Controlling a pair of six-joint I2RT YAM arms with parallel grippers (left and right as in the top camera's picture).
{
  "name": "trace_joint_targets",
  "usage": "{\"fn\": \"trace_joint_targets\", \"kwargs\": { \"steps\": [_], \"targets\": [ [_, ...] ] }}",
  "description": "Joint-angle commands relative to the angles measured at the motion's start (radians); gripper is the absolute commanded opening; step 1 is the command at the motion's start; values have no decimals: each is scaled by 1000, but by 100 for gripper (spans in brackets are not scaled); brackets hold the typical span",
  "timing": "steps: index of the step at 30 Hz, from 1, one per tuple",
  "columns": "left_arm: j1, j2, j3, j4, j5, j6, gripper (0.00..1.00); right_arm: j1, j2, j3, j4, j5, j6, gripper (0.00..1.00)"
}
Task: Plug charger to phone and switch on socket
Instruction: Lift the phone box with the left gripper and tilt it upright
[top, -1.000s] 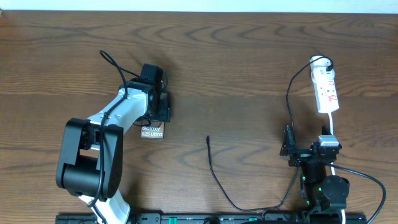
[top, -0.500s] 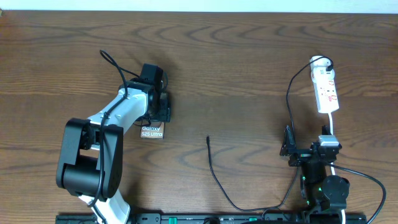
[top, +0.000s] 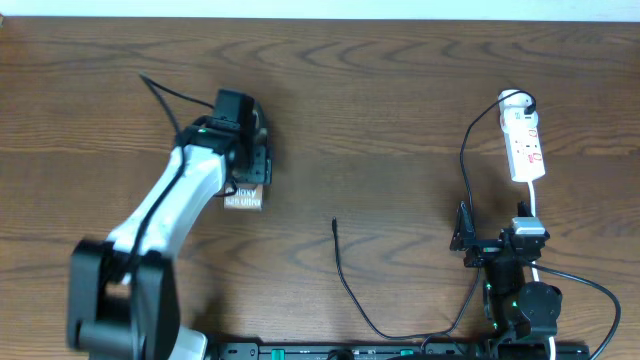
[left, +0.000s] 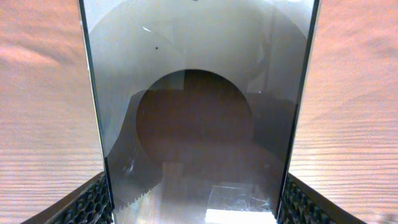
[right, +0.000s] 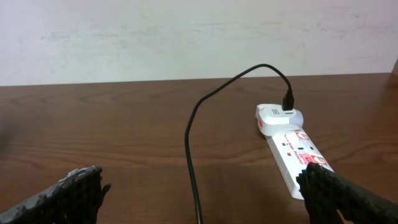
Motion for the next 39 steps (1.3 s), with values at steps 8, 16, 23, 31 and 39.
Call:
{"fn": "trace_joint_targets", "kwargs": {
  "steps": [8,16,23,31,39],
  "targets": [
    [4,-207,39,-35,113,-171,8,-1,-4,-1,-5,8,9,99],
    [77,-224,39,-31,458,-368,8,-1,-4,-1,-5,8,9,99],
    [217,-224,39,20,888,-472,7,-1,-4,-1,-5,8,9,99],
    [364,-224,39,48,1180,-824,7,-1,-3,-1,-5,8,9,99],
    [456,-224,39,48,1248,-1141,8,-1,-3,-1,-5,8,9,99]
  ]
}}
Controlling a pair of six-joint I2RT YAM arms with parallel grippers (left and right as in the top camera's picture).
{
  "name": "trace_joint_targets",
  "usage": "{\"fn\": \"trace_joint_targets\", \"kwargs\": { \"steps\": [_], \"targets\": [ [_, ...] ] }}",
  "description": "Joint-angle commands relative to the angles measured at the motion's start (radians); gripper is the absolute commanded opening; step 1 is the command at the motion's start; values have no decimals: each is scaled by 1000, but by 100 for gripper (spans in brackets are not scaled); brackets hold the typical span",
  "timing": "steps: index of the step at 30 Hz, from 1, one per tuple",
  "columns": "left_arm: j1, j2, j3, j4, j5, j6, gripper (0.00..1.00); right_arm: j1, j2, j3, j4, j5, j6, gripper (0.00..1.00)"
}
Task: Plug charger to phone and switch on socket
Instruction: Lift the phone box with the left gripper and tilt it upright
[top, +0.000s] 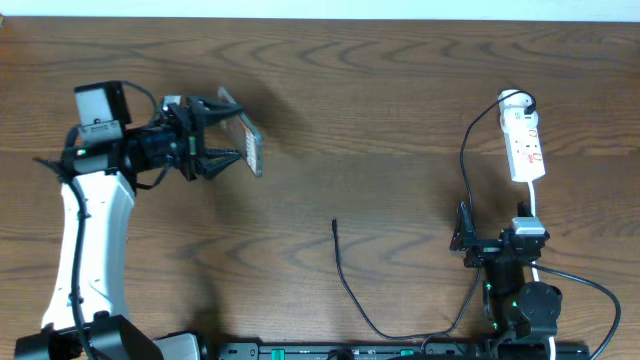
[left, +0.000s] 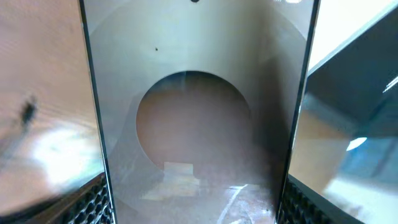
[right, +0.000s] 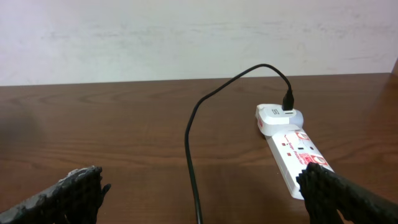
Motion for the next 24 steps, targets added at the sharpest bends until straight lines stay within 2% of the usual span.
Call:
{"fn": "trace_joint_targets", "kwargs": {
  "steps": [1,4,14,21,24],
  "targets": [
    [21,-21,25,5,107,-183,8,-2,-3,-1,-4,8,9,99],
    [23,-21,25,5,114,-223,7,-2,-3,-1,-4,8,9,99],
    [23,-21,25,5,129,-251,7,-2,-3,-1,-4,8,9,99],
    [23,-21,25,5,129,-352,8,-2,-3,-1,-4,8,9,99],
    [23,-21,25,5,129,-357,7,-2,-3,-1,-5,8,9,99]
  ]
}}
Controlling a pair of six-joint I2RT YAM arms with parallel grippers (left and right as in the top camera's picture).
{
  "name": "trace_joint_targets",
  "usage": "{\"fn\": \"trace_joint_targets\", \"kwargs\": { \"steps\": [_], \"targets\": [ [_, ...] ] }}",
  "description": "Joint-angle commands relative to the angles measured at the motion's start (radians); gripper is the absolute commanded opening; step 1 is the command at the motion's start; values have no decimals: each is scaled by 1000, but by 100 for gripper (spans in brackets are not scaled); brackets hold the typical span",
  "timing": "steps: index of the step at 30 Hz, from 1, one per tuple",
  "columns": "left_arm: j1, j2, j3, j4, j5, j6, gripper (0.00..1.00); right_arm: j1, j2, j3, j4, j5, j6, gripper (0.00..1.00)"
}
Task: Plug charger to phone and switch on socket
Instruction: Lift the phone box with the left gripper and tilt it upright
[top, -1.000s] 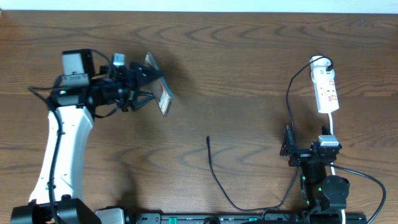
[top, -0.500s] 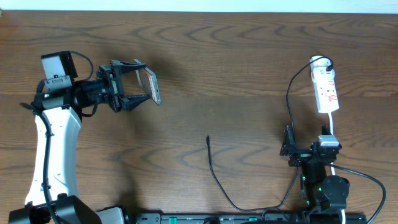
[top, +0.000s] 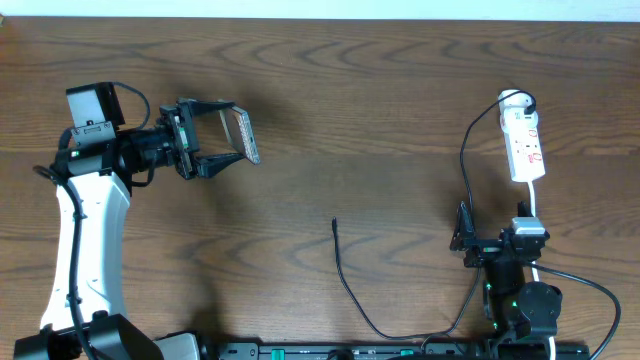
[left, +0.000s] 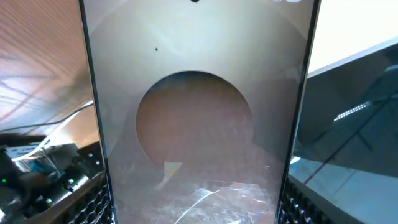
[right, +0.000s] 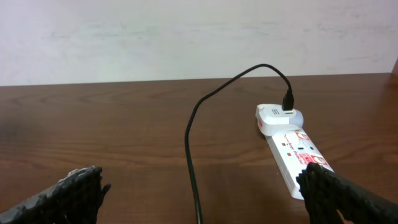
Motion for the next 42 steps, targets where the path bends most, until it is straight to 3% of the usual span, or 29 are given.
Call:
{"fn": "trace_joint_targets", "kwargs": {
  "steps": [1,15,22,28,33,37,42],
  "targets": [
    [3,-21,25,5,49,-39,7,-2,-3,-1,-4,8,9,99],
    [3,-21,25,5,-3,20,8,-2,-3,-1,-5,8,9,99],
    [3,-21,25,-47,-307,266,7,-2,-3,-1,-5,8,9,99],
    [-16,-21,24,-243,-669,343,7,-2,-3,-1,-4,8,9,99],
    [-50,-21,22,-362,-884,359,8,-2,-3,-1,-5,8,9,99],
    [-85,-20,19,-412,-982,359,7,-2,-3,-1,-5,8,9,99],
    [-122,-20,11,-415,-999,357,7,-2,-3,-1,-4,8,9,99]
  ]
}}
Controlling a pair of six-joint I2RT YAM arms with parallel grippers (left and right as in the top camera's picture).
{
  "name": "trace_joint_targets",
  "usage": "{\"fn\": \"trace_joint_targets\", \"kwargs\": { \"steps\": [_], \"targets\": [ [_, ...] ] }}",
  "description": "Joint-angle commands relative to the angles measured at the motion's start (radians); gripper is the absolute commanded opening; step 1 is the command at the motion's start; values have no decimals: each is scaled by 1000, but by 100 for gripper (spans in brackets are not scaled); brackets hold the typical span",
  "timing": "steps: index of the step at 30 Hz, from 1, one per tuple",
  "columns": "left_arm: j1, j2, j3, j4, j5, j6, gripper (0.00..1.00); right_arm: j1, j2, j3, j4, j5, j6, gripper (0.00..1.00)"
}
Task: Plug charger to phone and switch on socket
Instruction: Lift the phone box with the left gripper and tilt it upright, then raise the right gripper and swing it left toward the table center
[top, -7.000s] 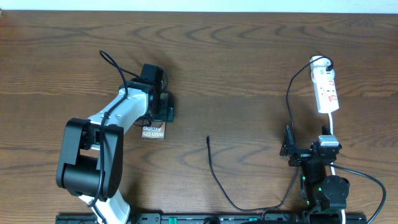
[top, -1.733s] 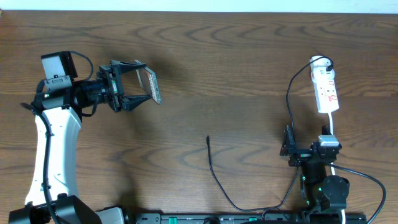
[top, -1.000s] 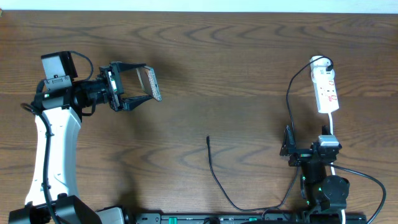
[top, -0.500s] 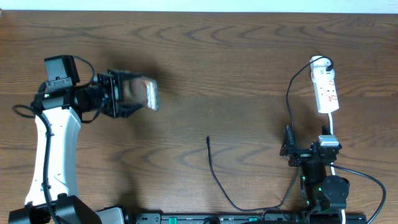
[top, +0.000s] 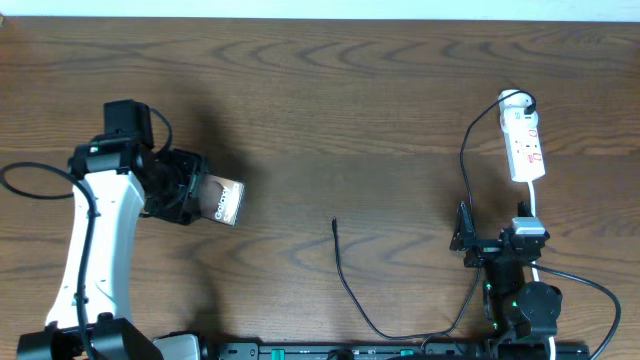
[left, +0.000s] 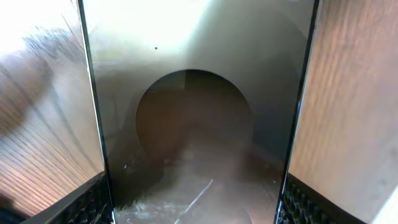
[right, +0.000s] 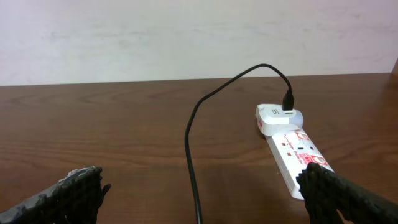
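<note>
My left gripper (top: 185, 197) is shut on the phone (top: 225, 203), whose lettered back shows in the overhead view at the table's left. In the left wrist view the phone's glass (left: 196, 112) fills the space between the two fingers (left: 93, 199). The black charger cable (top: 350, 290) lies loose in the middle, its free tip (top: 334, 222) pointing up. It runs to a white adapter (right: 278, 117) on the white socket strip (top: 525, 145) at the right. My right gripper (right: 199, 186) rests open near the front edge, facing the strip, with nothing in it.
The brown wooden table (top: 380, 90) runs to a pale wall at the back. The strip's white lead (top: 535, 205) passes down beside the right arm's base (top: 515, 280). A black rail (top: 350, 350) lines the front edge.
My left arm has swung the phone from a raised spot at the upper left down and nearer the front; its lettered back now faces up. The right arm and cable are unmoved.
At first my left gripper held the phone low on the table, left of centre. Then the phone was lifted further left, tilted on edge, and stayed so a moment later. Now it is lower and closer to the front. The right gripper stayed open throughout.
</note>
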Motion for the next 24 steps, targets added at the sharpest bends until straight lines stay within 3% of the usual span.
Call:
{"fn": "trace_joint_targets", "kwargs": {
  "steps": [1,10,18,24],
  "targets": [
    [-24,-20,10,-2,-56,16,7,-2,-3,-1,-4,8,9,99],
    [-37,-20,10,-3,-53,13,8,-2,-3,-1,41,42,10,99],
    [-37,-20,10,2,-52,12,7,-2,7,35,132,-227,101,99],
    [-37,-20,10,10,-52,5,7,-2,182,198,92,-322,62,99]
  ]
}}
